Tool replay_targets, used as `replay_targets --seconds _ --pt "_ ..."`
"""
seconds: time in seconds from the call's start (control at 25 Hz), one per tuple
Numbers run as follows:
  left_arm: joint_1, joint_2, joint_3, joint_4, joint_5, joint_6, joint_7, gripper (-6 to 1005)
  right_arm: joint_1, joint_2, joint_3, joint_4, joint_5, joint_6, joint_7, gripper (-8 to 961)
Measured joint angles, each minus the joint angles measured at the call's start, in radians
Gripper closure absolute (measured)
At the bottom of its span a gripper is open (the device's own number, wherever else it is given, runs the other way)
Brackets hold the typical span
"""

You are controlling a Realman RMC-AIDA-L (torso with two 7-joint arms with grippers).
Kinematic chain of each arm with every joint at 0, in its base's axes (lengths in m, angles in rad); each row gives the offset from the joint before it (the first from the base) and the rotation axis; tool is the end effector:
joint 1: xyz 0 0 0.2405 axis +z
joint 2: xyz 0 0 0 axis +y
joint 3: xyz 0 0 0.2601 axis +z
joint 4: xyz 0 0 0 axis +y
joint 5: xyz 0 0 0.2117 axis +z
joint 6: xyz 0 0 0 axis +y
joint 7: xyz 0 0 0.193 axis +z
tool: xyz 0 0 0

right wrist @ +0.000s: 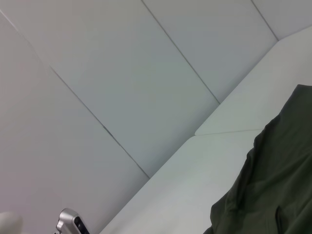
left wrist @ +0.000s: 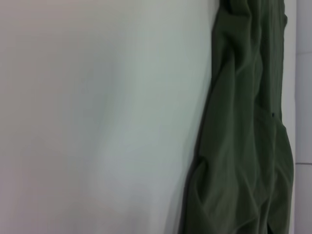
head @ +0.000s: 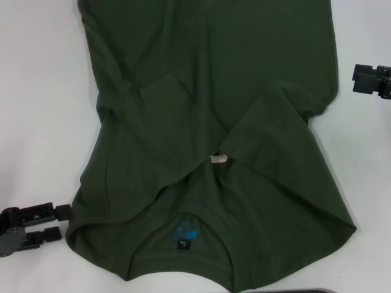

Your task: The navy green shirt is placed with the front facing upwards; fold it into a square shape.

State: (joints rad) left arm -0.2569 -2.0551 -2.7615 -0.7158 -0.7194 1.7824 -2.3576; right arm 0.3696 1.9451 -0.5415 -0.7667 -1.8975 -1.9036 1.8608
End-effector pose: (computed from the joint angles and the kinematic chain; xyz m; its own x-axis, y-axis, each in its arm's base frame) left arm -0.3645 0.2171 -0.0206 -0.2286 0.9407 0.2507 0.9513 0.1612 0.2626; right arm 0.2765 0.2996 0.0572 0.4648 -0.6369 -0.6151 -0.7286 -0.6699 0.1430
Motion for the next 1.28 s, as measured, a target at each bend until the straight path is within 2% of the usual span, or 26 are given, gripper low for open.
replay_targets --seconds 0.56,1.28 --pt "-0.009 -0.014 0.010 0.001 0.021 -0.011 -0.005 188 0.003 -0.002 0.000 0.001 0.000 0.000 0.010 117" --pt "-0.052 -0.032 0.027 0.006 0.028 -0.013 -0.019 284 0.000 -0.002 0.000 0.001 0.000 0.000 0.011 118"
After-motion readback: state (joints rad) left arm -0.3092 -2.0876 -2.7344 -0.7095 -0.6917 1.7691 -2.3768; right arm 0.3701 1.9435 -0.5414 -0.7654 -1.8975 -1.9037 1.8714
